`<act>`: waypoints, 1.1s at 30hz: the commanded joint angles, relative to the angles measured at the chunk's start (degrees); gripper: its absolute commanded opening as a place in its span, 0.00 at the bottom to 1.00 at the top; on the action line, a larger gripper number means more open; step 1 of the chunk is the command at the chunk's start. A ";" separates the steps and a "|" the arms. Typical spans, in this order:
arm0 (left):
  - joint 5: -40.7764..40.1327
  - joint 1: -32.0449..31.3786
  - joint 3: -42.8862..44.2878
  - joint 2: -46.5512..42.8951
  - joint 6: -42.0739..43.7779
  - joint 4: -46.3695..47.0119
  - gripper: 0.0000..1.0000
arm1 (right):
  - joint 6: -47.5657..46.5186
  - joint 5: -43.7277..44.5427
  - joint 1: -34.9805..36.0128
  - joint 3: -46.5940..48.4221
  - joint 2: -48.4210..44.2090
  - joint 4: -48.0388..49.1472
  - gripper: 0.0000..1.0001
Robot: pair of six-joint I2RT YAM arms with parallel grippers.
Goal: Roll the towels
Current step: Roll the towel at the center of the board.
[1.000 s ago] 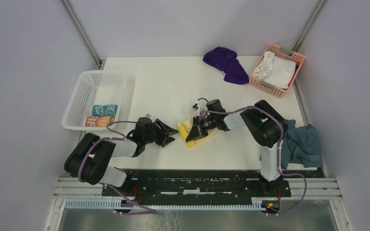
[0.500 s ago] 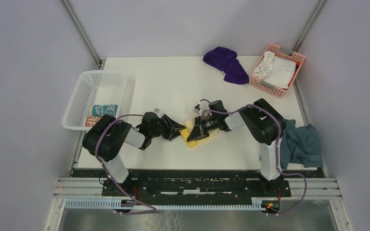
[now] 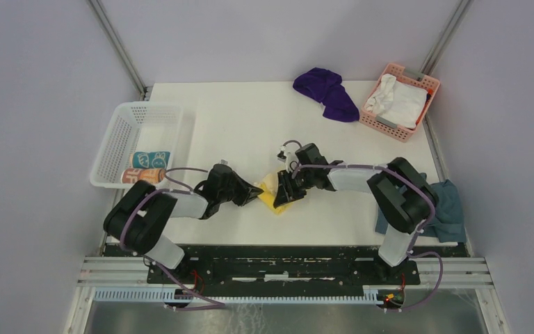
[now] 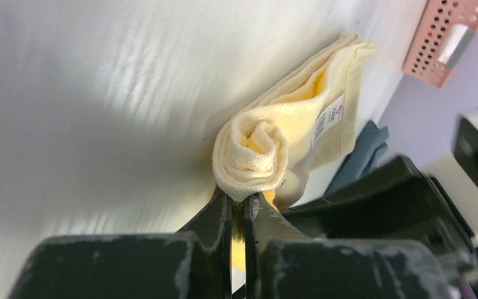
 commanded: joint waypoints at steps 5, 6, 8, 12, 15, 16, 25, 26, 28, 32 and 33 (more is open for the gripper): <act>-17.17 -1.80 3.20 -12.92 -0.42 -28.32 0.03 | -17.03 33.26 12.94 2.14 -15.75 -13.06 0.54; -17.27 -1.77 3.66 -12.88 -0.92 -29.59 0.03 | -18.14 35.68 14.78 2.31 -16.25 -12.27 0.54; -16.68 -1.86 4.25 -12.59 -2.00 -30.86 0.03 | -20.27 40.13 18.27 2.49 -16.52 -10.08 0.54; -16.46 -1.96 4.90 -12.63 -3.79 -32.79 0.03 | -24.51 47.66 24.91 3.74 -14.48 -6.18 0.54; -16.94 -1.97 5.46 -13.16 -3.97 -34.07 0.03 | -27.05 50.70 28.20 4.53 -11.62 -3.96 0.54; -16.96 -1.96 5.48 -13.33 -4.00 -34.22 0.03 | -27.61 51.79 28.79 4.80 -10.66 -3.33 0.54; -17.07 -1.94 5.48 -13.89 -4.89 -35.10 0.03 | -29.93 54.81 29.85 6.48 -1.15 -3.57 0.56; -17.28 -1.94 5.46 -13.96 -4.81 -35.38 0.03 | -29.63 55.09 29.84 6.31 -0.61 -4.16 0.56; -17.55 -1.96 5.37 -14.32 -4.81 -35.72 0.03 | -28.94 55.32 29.77 5.86 0.18 -5.43 0.55; -18.16 -1.86 5.17 -14.78 -4.80 -35.93 0.03 | -27.75 55.45 29.41 5.98 1.91 -9.44 0.47; -18.29 -1.86 5.15 -14.99 -4.89 -35.89 0.03 | -27.51 55.53 29.27 5.87 2.12 -10.23 0.41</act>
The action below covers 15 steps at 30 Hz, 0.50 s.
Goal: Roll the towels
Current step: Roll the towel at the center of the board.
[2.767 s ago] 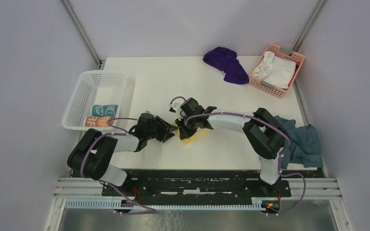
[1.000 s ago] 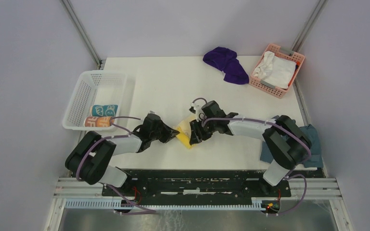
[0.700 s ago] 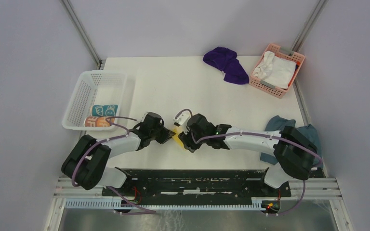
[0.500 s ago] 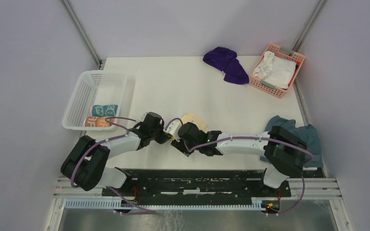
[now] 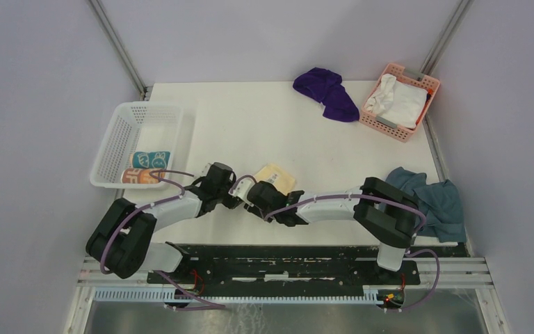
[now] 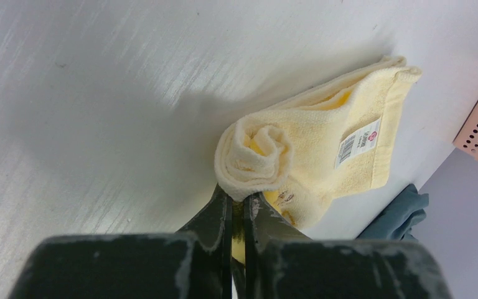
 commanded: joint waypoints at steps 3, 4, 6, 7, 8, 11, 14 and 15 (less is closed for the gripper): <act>-3.65 -0.09 0.10 -2.74 -2.02 -3.55 0.03 | 2.55 -1.71 -1.64 -0.74 2.41 -7.94 0.22; -3.96 0.11 -0.14 -3.47 -2.04 -3.60 0.05 | 3.15 -3.74 -2.21 -1.07 1.61 -8.19 0.17; -4.54 0.36 -0.75 -5.16 -2.09 -3.60 0.10 | 4.90 -10.10 -4.29 -2.08 -0.22 -8.26 0.08; -4.90 0.62 -1.35 -6.18 -2.13 -3.52 0.13 | 5.85 -13.76 -5.68 -2.79 -1.08 -7.65 0.05; -5.06 0.73 -1.61 -7.14 -2.07 -3.43 0.16 | 6.79 -18.16 -7.20 -3.34 -1.89 -7.24 0.02; -4.47 0.95 -3.76 -10.46 -1.79 -1.67 0.34 | 9.39 -31.30 -11.56 -4.29 -2.30 -5.21 0.01; -3.50 1.13 -5.39 -14.36 -2.42 -1.15 0.55 | 11.95 -43.11 -15.89 -4.02 -0.35 -3.10 0.00; -3.45 1.10 -5.88 -15.67 -2.48 -1.31 0.59 | 13.33 -46.53 -17.33 -4.03 0.43 -2.00 0.01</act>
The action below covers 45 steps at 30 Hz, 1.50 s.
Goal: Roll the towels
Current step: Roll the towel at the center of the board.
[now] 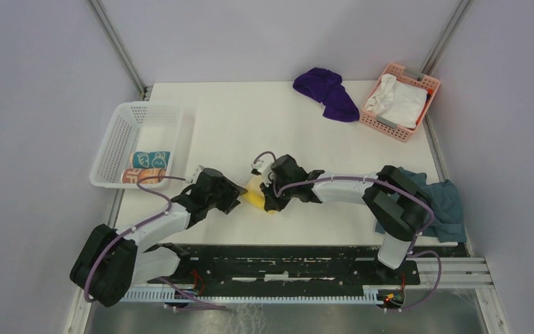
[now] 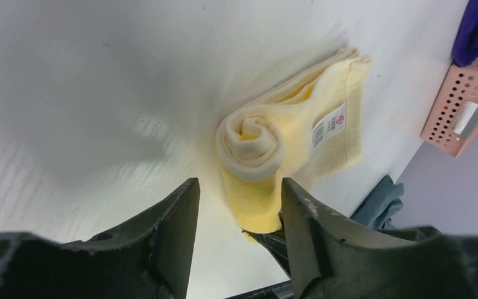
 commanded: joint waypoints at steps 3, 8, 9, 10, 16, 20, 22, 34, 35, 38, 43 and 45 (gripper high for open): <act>-2.19 0.88 -2.97 -9.45 -2.12 0.19 0.67 | 9.81 -28.33 -8.52 -1.52 5.35 0.44 0.00; -0.37 0.82 -7.70 -15.76 -1.97 4.27 0.70 | 18.02 -40.10 -14.59 0.46 11.39 5.47 0.00; 0.14 0.85 -8.90 -16.38 -2.03 5.59 0.70 | 20.47 -42.07 -15.51 0.09 12.30 7.81 0.00; 0.68 0.82 -10.07 -16.83 -2.19 7.33 0.70 | 22.55 -43.17 -16.49 -0.21 13.19 9.76 0.01; 3.50 0.85 -12.03 -13.50 -1.23 16.07 0.70 | 28.82 -44.02 -20.04 -1.41 19.08 12.08 0.01; 5.76 0.79 -9.98 -6.65 0.63 21.61 0.70 | 29.13 -42.96 -20.99 -0.64 22.01 9.20 0.01; 6.32 0.76 -9.14 -2.92 0.90 24.06 0.70 | 27.50 -41.93 -21.13 0.54 22.71 6.10 0.01; 9.39 0.77 -4.57 15.41 1.96 33.15 0.50 | 22.49 -37.32 -21.14 3.50 20.97 -2.41 0.07; 9.50 0.78 -4.80 17.63 1.57 33.81 0.42 | 20.95 -36.08 -21.14 3.79 19.56 -3.55 0.09; 9.43 0.77 -5.96 20.59 -0.19 35.35 0.32 | 18.43 -32.92 -20.86 4.26 14.84 -6.98 0.21; 7.48 0.69 -4.01 20.43 0.99 27.25 0.30 | 11.68 -18.74 -17.36 4.32 2.96 -15.08 0.38; 6.61 0.69 -3.02 19.70 1.69 24.36 0.30 | 10.11 -11.80 -15.26 3.38 -2.18 -16.46 0.43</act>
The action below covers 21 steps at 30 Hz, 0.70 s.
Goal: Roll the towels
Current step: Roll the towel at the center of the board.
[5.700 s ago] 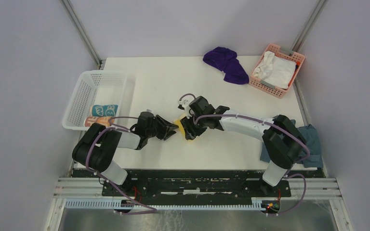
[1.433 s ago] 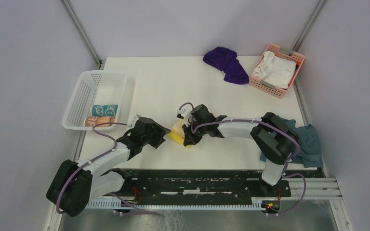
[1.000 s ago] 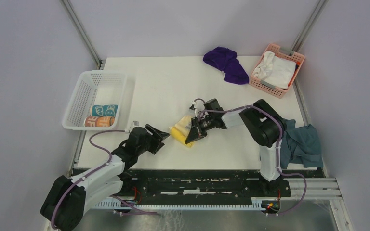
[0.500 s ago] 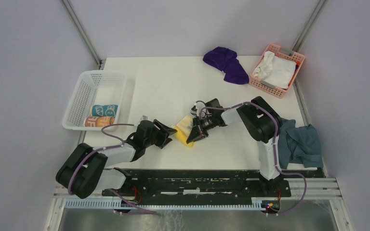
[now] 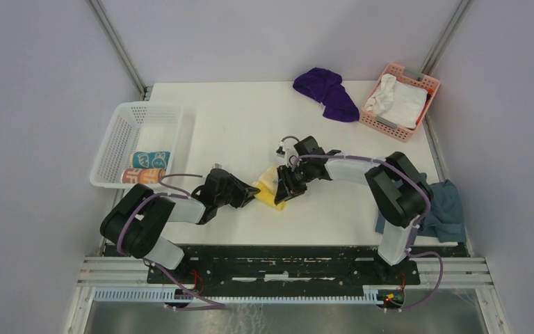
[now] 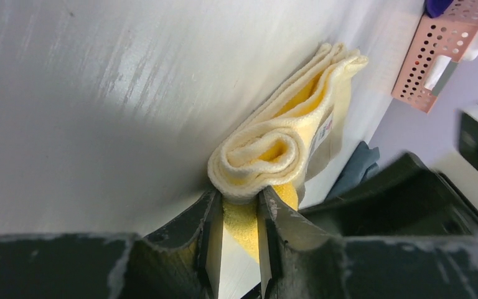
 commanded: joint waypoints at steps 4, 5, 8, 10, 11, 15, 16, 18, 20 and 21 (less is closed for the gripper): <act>-4.37 0.00 3.28 -1.22 2.57 -13.18 0.31 | -12.69 36.37 10.99 -1.31 -17.43 -9.43 0.50; -4.61 -0.08 3.79 -1.65 2.74 -14.05 0.31 | -13.82 40.45 13.40 -1.39 -18.58 -9.11 0.51; -5.05 -0.27 4.59 -2.48 3.24 -15.94 0.31 | -16.67 48.90 18.81 -1.79 -20.07 -6.39 0.53; -5.44 -0.36 5.04 -3.05 3.59 -16.97 0.31 | -17.91 53.13 21.46 -1.62 -19.72 -4.68 0.54; -5.67 -0.43 5.20 -3.33 3.70 -17.66 0.31 | -18.74 54.50 22.58 -1.55 -19.31 -3.74 0.54; -6.60 -0.68 5.61 -3.95 4.00 -18.88 0.31 | -21.77 57.28 26.77 -0.85 -16.33 -1.04 0.54; -6.56 -0.77 5.73 -3.89 3.89 -18.86 0.31 | -22.23 57.55 27.56 -0.76 -15.16 -0.57 0.54; -6.35 -0.86 5.90 -3.70 3.86 -18.94 0.31 | -22.96 58.00 28.74 -0.70 -13.42 0.48 0.54; -6.30 -0.95 5.89 -3.52 3.69 -19.04 0.31 | -23.68 58.32 29.52 -0.84 -11.58 1.13 0.54; -6.24 -1.00 5.75 -3.51 3.55 -19.08 0.31 | -23.82 58.34 29.65 -0.83 -10.56 1.15 0.54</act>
